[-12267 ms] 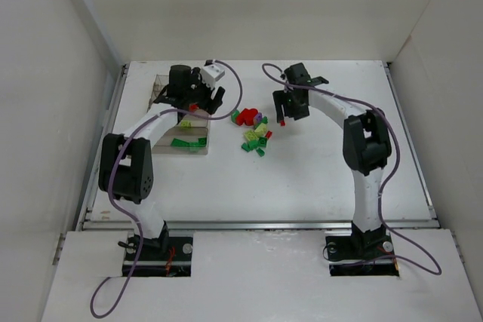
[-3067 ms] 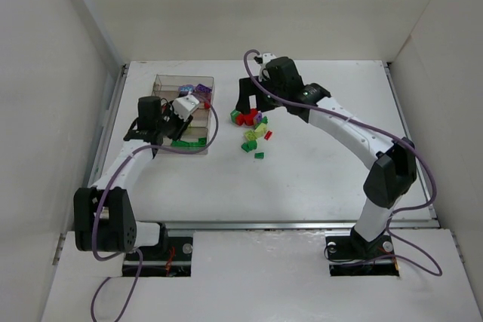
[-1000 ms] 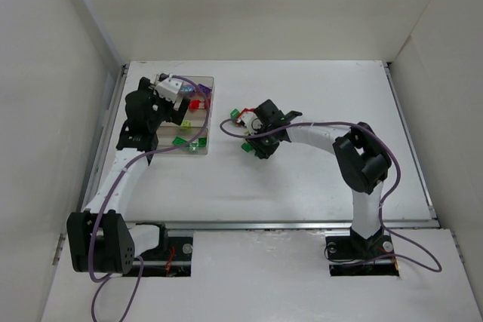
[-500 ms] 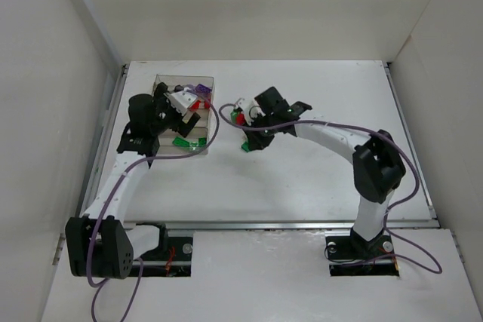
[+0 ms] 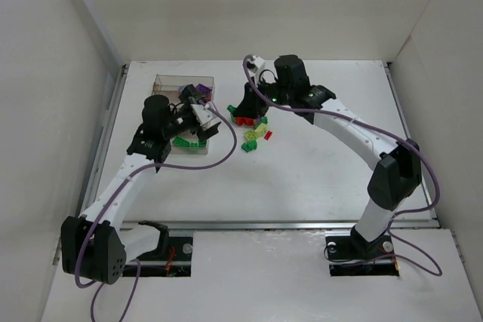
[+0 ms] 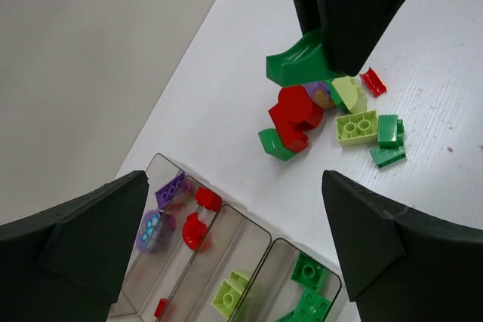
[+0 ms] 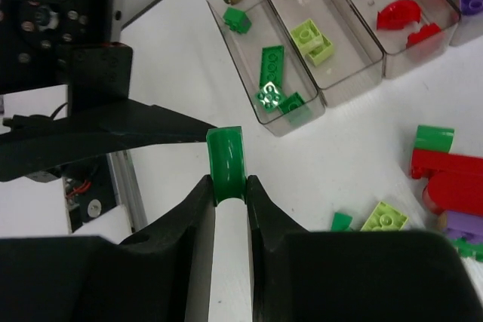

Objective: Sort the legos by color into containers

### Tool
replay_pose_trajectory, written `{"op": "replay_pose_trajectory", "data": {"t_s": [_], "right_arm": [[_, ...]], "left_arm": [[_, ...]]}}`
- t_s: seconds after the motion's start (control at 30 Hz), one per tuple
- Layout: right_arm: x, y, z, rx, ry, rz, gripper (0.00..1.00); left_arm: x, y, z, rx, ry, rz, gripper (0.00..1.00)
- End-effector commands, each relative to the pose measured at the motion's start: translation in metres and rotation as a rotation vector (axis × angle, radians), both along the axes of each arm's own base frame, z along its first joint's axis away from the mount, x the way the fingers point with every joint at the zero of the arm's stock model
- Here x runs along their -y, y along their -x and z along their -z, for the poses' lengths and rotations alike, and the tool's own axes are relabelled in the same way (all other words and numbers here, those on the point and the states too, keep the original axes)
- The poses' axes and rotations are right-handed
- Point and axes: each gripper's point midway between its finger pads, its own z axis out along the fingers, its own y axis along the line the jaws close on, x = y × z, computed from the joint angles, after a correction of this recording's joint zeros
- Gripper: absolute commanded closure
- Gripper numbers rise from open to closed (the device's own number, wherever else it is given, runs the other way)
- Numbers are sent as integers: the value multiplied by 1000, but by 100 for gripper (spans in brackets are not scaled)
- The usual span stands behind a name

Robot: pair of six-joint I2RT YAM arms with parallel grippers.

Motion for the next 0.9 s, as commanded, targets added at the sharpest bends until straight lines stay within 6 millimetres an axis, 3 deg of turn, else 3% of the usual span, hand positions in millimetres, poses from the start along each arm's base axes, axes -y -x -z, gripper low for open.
{"op": "replay_pose_trajectory", "data": {"t_s": [0.0,0.07,0.1,0.3,0.4,0.8,0.87], "right_arm": [[-2,3,-28,10,-98,-29,100],[-4,5,-34,5,-111,-41,100],[-4,8,-34,-7,-116,-48,100],[-8,8,-48,-30,-164,-40,100],[-10,5,-47,-44,-165,-36,100],[-12,9,-44,-68,-168,-62,100],[-13,7,-44,-66,-169,-62,100]], "left_arm": [[20,8,-47,148,59,101,1],[26,8,-55,185,77,110,1],[30,11,-68,238,92,121,1],[51,21,-65,286,58,195,1],[60,24,-61,275,59,218,6],[66,26,-63,290,51,238,57],[66,26,-63,297,46,239,71]]}}
